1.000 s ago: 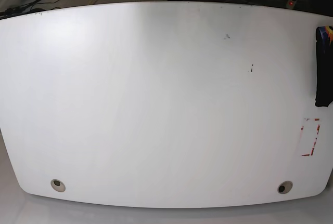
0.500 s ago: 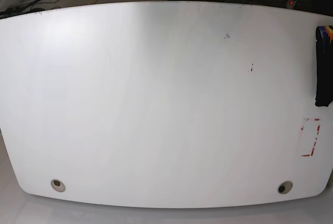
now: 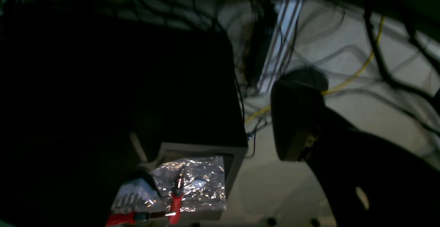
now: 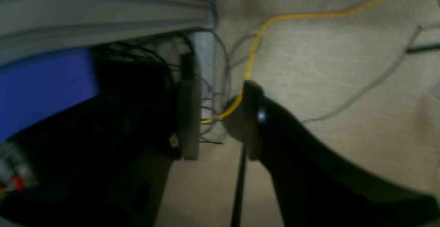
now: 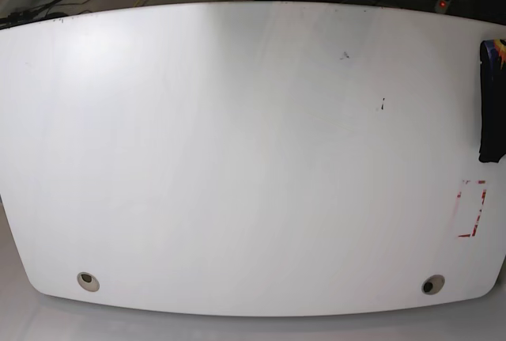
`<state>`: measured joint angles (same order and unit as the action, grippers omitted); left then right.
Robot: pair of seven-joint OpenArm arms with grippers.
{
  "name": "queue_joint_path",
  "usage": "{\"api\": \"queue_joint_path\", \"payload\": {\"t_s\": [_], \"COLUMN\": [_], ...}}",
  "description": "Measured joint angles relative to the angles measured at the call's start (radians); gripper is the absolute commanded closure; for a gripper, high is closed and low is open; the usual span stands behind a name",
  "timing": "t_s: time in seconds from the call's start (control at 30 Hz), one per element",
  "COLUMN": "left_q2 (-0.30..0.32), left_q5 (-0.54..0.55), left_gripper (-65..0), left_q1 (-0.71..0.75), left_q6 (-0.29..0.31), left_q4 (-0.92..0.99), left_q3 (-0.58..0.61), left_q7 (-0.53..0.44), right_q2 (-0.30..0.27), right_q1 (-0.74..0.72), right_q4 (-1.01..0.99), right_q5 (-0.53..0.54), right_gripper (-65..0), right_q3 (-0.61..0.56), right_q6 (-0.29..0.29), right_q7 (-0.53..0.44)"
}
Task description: Fold the T-shirt properly
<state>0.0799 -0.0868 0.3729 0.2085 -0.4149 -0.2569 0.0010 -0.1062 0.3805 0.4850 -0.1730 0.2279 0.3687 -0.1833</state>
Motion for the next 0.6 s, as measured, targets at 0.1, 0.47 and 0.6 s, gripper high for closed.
{"api": "queue_joint_path", "payload": {"t_s": [0.1,0.47,0.6], "left_q2": [-0.003,-0.005,-0.004], "left_q5": [-0.028,-0.048,-0.048], "left_gripper": [-44.0,-44.0,-44.0], "left_q1": [-0.052,-0.165,-0.166], "left_q6": [-0.033,-0.087,-0.123], "left_q4": [0.061,0.174,0.176], "left_q3": [0.000,0.000,0.000], "left_q7": [0.001,-0.006,-0.002], "right_q2": [-0.010,-0.022,-0.037], "right_q1": [-0.045,-0.183,-0.189], "right_q4": [-0.069,-0.203,-0.227], "right_q5": [-0.013,-0.030,-0.031], "right_gripper": [-18.7,-19.0,-19.2], "right_q3": [0.000,-0.001,-0.001], "right_q6": [0.000,-0.036,-0.038], "right_q7": [-0.001,0.003,0.004]}}
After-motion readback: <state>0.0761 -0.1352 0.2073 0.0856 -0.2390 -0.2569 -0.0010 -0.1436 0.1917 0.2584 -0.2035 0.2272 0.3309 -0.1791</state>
